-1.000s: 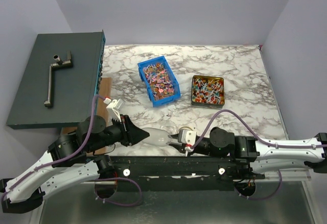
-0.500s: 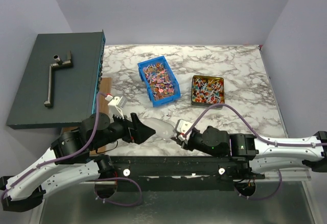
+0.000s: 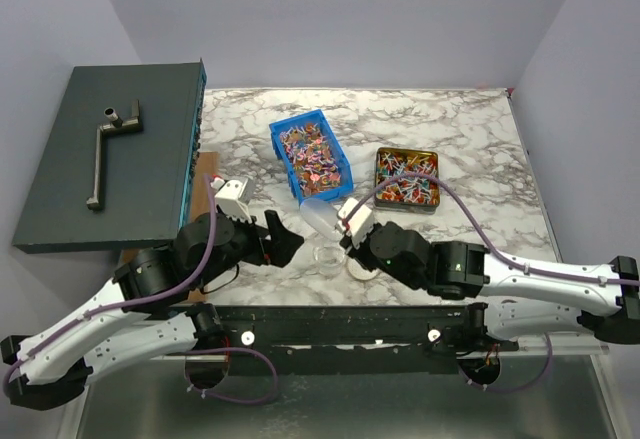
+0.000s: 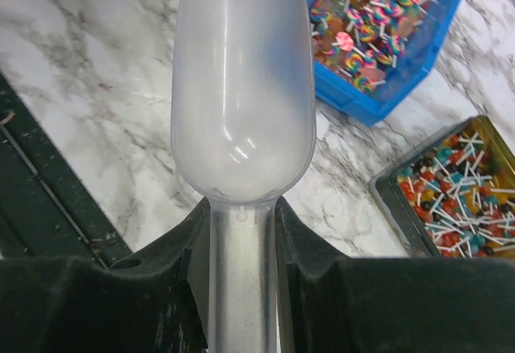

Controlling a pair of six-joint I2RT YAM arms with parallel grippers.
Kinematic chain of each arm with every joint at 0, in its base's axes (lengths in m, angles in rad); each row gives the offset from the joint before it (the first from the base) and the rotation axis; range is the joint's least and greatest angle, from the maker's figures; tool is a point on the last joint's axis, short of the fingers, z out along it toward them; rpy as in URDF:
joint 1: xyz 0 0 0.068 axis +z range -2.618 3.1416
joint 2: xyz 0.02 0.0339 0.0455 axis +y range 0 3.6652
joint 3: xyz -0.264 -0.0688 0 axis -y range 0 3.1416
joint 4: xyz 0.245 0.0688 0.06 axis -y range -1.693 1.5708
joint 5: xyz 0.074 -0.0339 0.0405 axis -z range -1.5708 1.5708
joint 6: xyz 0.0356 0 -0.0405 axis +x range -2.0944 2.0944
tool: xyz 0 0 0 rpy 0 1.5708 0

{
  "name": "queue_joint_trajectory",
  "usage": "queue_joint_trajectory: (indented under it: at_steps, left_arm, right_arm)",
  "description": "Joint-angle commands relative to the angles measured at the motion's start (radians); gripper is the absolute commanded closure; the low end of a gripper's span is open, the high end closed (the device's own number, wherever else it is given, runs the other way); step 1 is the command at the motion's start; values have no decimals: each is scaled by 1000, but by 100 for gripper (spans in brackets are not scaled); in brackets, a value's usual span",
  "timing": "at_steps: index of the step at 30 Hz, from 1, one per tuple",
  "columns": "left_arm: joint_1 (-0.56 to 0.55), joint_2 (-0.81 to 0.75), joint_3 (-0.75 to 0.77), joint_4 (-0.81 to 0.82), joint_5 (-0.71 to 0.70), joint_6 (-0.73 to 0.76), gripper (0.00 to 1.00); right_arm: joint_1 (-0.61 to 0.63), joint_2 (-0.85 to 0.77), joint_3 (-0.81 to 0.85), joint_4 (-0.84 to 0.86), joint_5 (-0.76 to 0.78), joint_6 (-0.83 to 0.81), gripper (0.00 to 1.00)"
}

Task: Pack the candies
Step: Adjust the spatula, then move the storage box to the center of the board.

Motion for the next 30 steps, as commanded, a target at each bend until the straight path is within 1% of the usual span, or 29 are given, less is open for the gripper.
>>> queue_joint_trajectory:
  at_steps: [1, 3, 5, 9, 12, 16, 22, 29, 30]
  left_arm:
    - [11, 36, 5, 32, -155, 40, 6]
    - [29, 65, 1, 50, -177, 41, 7]
    - [67, 91, -4, 74, -160, 45, 11]
    - [167, 148, -24, 155, -43, 54, 18]
    - [243, 205, -36, 199, 25, 50, 20]
    - [301, 285, -23, 245, 73, 38, 23]
    - [361, 422, 43, 273, 104, 38, 28]
    - [439, 536, 93, 299, 102, 52, 32]
    - [455, 553, 103, 298, 112, 52, 34]
  right_arm:
    - [-96, 37, 66, -81, -9, 61, 99]
    - [-139, 55, 80, -97, -26, 65, 99]
    - [-163, 66, 81, -98, -26, 65, 99]
    - [-216, 68, 72, -98, -43, 77, 99]
    - [-248, 52, 52, -90, -57, 86, 99]
    - [-265, 32, 19, -74, -70, 107, 99]
    - [-280, -12, -20, -60, -97, 151, 99]
    - [-281, -39, -43, -61, -109, 173, 99]
    - [-282, -46, -46, -56, -121, 176, 99]
